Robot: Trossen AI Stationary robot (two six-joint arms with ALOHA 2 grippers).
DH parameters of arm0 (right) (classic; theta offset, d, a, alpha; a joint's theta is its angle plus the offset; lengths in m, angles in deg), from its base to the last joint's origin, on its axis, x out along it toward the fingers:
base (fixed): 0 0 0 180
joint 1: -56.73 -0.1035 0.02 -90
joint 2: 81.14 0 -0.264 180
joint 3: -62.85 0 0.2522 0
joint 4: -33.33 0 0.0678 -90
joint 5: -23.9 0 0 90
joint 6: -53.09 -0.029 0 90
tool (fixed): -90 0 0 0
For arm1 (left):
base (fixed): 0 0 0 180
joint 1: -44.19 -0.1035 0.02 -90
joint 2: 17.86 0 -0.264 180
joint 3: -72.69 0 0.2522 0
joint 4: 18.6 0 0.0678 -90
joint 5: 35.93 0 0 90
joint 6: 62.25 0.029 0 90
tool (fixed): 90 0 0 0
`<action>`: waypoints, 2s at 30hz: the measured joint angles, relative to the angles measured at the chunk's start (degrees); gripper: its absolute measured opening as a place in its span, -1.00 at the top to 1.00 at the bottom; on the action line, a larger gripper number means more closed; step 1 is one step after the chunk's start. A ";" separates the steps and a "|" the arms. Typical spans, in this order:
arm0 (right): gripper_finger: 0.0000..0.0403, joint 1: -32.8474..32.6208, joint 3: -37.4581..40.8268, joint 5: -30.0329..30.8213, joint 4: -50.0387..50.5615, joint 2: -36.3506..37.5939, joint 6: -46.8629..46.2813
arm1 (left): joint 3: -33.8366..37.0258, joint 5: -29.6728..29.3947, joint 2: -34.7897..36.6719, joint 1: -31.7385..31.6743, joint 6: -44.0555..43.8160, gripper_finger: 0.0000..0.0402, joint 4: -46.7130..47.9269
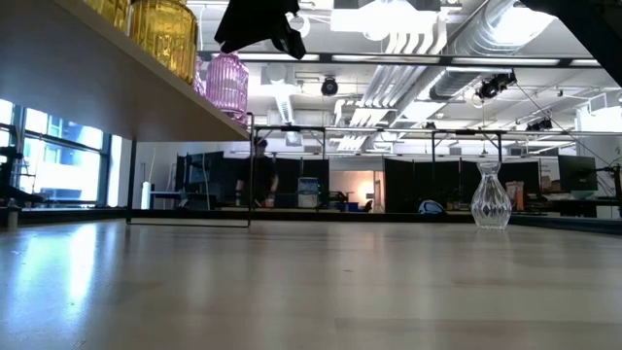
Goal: Sort vases onto shelf
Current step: Put the yellow flower vase on the shelf
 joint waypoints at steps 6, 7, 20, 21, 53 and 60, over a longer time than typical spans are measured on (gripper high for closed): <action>0.76 0.00 0.00 -0.06 0.02 0.00 -0.42 | -1.02 -0.10 0.20 -0.76 0.05 0.99 1.93; 0.76 0.00 0.00 -0.07 0.02 0.00 -0.41 | -1.41 0.24 0.17 -0.75 0.17 0.99 2.42; 0.76 -0.02 0.00 -0.14 0.01 -0.02 0.00 | -1.79 -1.38 0.16 -0.74 0.56 0.99 2.85; 0.76 -0.02 0.00 -0.14 0.00 -0.01 0.00 | -1.79 -1.73 0.17 -0.74 0.58 0.99 2.81; 0.76 0.00 0.00 -0.15 0.00 -0.02 -0.44 | -1.90 -6.09 0.23 -0.72 0.99 0.99 3.36; 0.76 -0.02 0.00 -0.17 0.02 -0.02 -0.44 | -1.90 -6.02 0.23 -0.72 0.99 0.93 3.38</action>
